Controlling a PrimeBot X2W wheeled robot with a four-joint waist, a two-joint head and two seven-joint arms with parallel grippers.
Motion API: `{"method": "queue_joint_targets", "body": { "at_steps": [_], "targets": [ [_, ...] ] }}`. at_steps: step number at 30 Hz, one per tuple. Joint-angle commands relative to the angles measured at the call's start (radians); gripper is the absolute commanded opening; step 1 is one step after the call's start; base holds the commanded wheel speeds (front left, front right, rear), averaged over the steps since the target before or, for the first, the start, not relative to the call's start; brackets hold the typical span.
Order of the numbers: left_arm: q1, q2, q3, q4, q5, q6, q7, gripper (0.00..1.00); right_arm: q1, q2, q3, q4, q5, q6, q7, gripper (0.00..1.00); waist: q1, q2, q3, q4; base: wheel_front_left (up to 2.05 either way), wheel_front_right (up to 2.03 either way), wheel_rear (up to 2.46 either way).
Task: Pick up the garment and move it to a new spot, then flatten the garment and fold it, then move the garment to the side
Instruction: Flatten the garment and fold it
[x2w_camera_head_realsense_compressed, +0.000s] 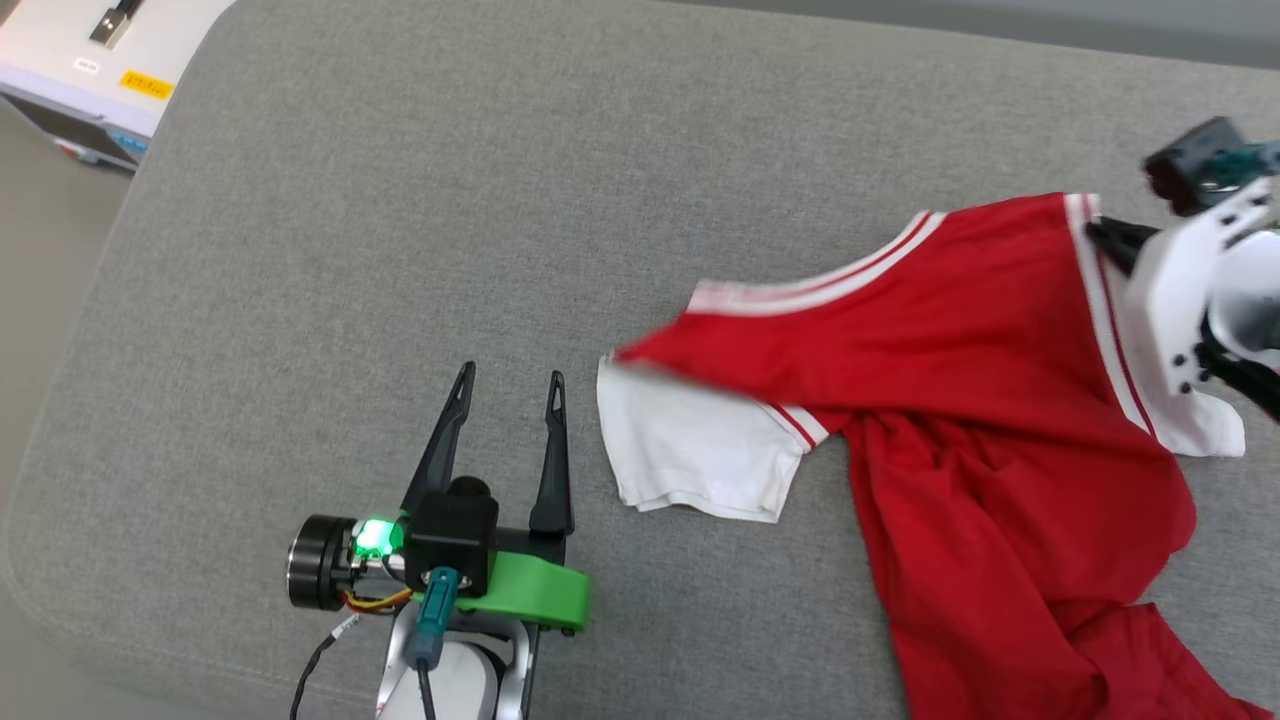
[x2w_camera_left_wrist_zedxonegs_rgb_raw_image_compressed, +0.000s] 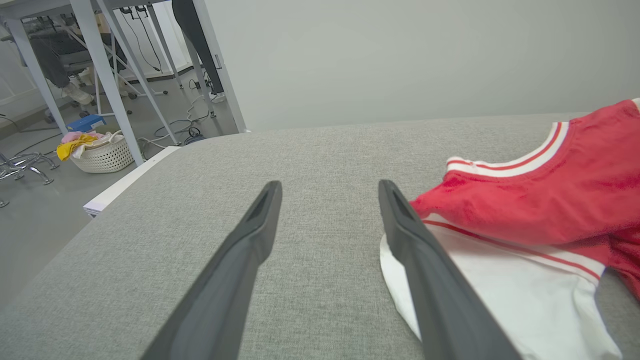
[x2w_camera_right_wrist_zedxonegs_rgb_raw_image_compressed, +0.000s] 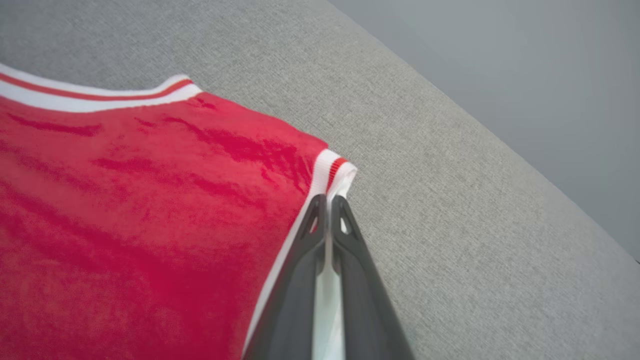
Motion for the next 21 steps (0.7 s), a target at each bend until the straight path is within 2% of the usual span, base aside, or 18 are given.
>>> {"method": "queue_joint_targets", "body": {
  "at_steps": [1, 7, 11, 16, 17, 21],
  "targets": [
    [0.014, 0.002, 0.003, 0.002, 0.007, -0.001, 0.0, 1.0, 0.029, -0.019, -0.021, 0.017, 0.015, -0.001, -0.015, 0.0, 0.0, 0.0, -0.025, -0.02, 0.0, 0.0, 0.0],
    [0.034, 0.004, 0.01, 0.005, 0.006, -0.003, 0.0, 1.0, 0.119, -0.058, -0.099, 0.08, 0.039, -0.001, -0.02, 0.0, 0.0, 0.0, -0.04, -0.04, 0.0, 0.0, 0.0],
    [0.032, 0.004, 0.012, 0.01, 0.006, -0.01, 0.0, 1.0, 0.171, -0.041, -0.13, 0.141, 0.042, -0.001, -0.006, 0.0, 0.0, 0.0, -0.039, -0.049, 0.0, 0.0, 0.0],
    [0.018, 0.009, 0.017, 0.017, 0.008, -0.019, 0.0, 1.0, 0.211, 0.011, -0.156, 0.194, 0.042, -0.001, -0.017, 0.0, 0.0, 0.0, -0.042, -0.054, 0.0, 0.0, 0.0],
    [0.016, 0.013, 0.021, 0.019, 0.008, -0.022, 0.0, 1.0, 0.208, 0.028, -0.185, 0.214, 0.029, -0.001, -0.067, 1.0, 0.0, 0.0, -0.051, -0.058, 0.0, 0.0, 0.0],
    [0.008, 0.031, 0.034, 0.017, 0.008, -0.031, 0.0, 1.0, 0.199, 0.053, -0.272, 0.251, -0.025, -0.001, -0.241, 1.0, 0.0, 0.0, -0.078, -0.069, 0.0, 0.0, 0.0]
  ]
}}
